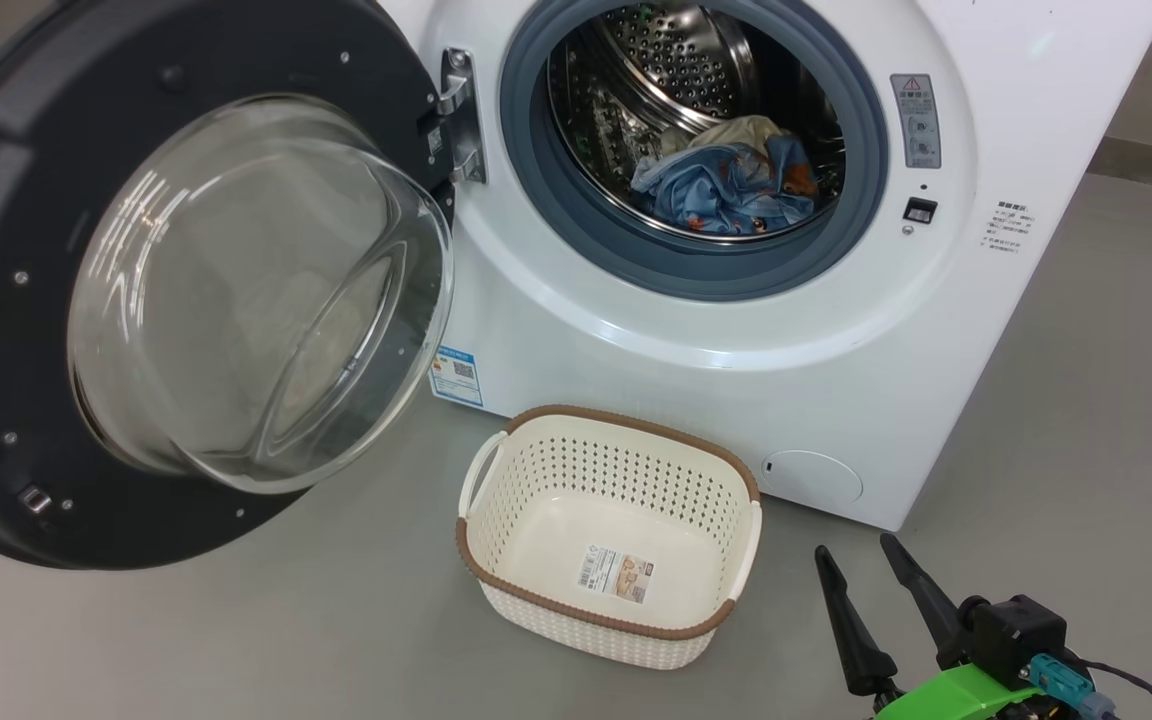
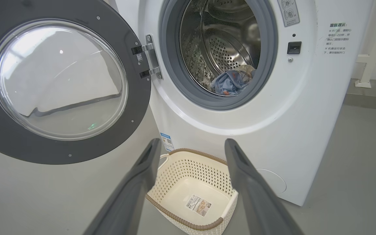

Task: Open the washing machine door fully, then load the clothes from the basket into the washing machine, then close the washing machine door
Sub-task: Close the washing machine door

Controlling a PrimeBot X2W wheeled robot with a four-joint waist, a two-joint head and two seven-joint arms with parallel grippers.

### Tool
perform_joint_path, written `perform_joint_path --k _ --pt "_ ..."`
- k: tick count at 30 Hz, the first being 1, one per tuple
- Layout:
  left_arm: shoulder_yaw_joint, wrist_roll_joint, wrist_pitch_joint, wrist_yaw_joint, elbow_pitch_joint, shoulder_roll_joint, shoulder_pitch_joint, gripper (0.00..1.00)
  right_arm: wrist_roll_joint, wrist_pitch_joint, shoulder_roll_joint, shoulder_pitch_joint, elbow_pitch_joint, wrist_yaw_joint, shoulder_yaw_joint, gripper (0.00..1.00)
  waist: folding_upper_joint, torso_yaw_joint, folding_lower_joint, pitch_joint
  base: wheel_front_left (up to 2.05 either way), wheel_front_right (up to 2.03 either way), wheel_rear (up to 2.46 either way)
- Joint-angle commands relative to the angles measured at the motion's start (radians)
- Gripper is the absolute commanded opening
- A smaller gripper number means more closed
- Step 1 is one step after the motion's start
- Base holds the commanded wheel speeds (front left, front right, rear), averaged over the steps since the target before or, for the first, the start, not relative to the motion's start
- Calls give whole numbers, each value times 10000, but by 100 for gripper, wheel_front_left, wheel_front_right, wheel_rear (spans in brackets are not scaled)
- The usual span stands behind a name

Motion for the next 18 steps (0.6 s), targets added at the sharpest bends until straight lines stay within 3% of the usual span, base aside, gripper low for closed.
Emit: perform_joint_path --k 1,9,18 --pt "277 -327 176 -30 5 630 -658 0 -25 -49 -29 -128 -257 62 201 100 0 -7 0 27 0 0 0" --pt "783 -3571 2365 -30 1830 1401 -2377 0 -201 -49 -29 -253 -234 62 218 100 0 -258 0 403 0 0 0" --pt "1412 -5481 4218 -30 3866 2090 -3756 0 -438 -49 -29 -547 -172 62 258 100 0 -687 0 906 0 0 0"
